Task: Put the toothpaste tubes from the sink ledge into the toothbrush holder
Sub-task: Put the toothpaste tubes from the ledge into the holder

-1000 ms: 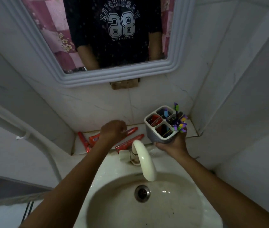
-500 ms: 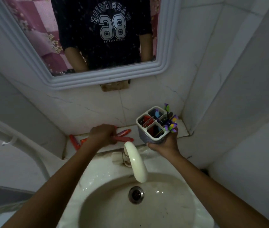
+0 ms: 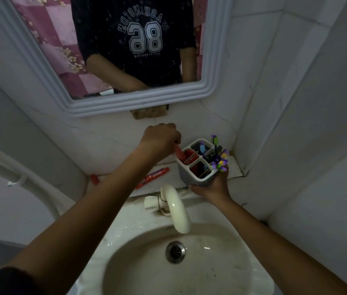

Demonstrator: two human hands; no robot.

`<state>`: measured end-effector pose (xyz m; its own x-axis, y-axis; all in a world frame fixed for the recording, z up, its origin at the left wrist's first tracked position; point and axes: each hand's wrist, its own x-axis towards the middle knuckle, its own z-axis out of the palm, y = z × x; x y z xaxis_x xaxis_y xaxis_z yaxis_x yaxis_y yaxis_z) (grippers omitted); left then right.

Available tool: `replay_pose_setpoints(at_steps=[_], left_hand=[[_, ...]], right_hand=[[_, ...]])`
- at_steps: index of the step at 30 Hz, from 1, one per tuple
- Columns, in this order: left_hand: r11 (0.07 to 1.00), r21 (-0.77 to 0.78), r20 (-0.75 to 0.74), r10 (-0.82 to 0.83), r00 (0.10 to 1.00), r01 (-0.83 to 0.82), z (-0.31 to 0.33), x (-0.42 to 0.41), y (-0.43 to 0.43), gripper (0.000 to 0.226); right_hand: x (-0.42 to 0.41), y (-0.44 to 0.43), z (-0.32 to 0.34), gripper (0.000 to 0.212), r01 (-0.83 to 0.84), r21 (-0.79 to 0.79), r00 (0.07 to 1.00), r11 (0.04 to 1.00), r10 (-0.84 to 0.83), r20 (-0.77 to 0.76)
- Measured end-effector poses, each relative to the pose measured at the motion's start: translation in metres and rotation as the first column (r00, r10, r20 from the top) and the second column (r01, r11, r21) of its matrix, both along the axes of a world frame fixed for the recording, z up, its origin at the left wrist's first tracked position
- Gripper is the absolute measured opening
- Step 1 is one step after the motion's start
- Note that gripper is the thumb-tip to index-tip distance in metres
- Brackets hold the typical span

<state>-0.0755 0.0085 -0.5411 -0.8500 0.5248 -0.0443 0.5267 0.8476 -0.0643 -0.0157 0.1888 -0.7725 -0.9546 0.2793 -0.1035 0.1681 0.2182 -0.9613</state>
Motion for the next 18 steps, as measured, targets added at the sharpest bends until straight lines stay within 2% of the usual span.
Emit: replay_pose_setpoints(at_steps=[2, 4, 6, 8, 11, 13, 16, 18], left_hand=[[0.998, 0.022, 0.045, -0.067, 0.997, 0.066, -0.006, -0.003, 0.005, 0.040], [0.983, 0.165, 0.095, -0.096, 0.991, 0.079, -0.012, -0.007, -0.004, 0.052], [0.927, 0.374, 0.121, -0.023, 0.992, -0.024, -0.022, -0.009, -0.022, 0.048], [0.881, 0.434, 0.126, 0.148, 0.981, -0.189, -0.043, -0.009, -0.043, 0.036], [0.903, 0.198, 0.214, 0.339, 0.916, -0.381, -0.089, -0.005, -0.070, 0.034], [0.891, 0.040, 0.220, 0.435, 0.873, -0.453, -0.115, 0.001, -0.084, 0.037], [0.846, -0.075, 0.134, 0.534, 0.835, -0.528, -0.139, 0.008, -0.098, 0.039], [0.836, -0.096, 0.105, 0.549, 0.829, -0.541, -0.149, 0.008, -0.106, 0.036]], right_hand=[[-0.014, 0.009, -0.036, 0.129, -0.006, 0.035, 1.000, 0.999, 0.007, -0.014], [-0.014, 0.009, -0.035, 0.124, -0.008, 0.065, 1.000, 0.998, 0.008, -0.005], [-0.004, -0.001, -0.007, 0.121, 0.007, 0.050, 1.000, 0.999, -0.008, 0.021], [0.002, -0.005, 0.006, 0.117, 0.013, 0.053, 1.000, 0.999, -0.014, 0.028], [0.006, -0.004, 0.012, 0.110, 0.011, 0.024, 1.000, 1.000, -0.011, 0.008], [0.008, -0.004, 0.015, 0.109, -0.022, 0.017, 0.999, 1.000, 0.021, 0.030], [0.006, -0.006, 0.017, 0.118, -0.005, 0.012, 1.000, 1.000, 0.004, 0.016], [0.006, -0.008, 0.019, 0.115, 0.023, 0.024, 1.000, 0.999, -0.023, 0.010]])
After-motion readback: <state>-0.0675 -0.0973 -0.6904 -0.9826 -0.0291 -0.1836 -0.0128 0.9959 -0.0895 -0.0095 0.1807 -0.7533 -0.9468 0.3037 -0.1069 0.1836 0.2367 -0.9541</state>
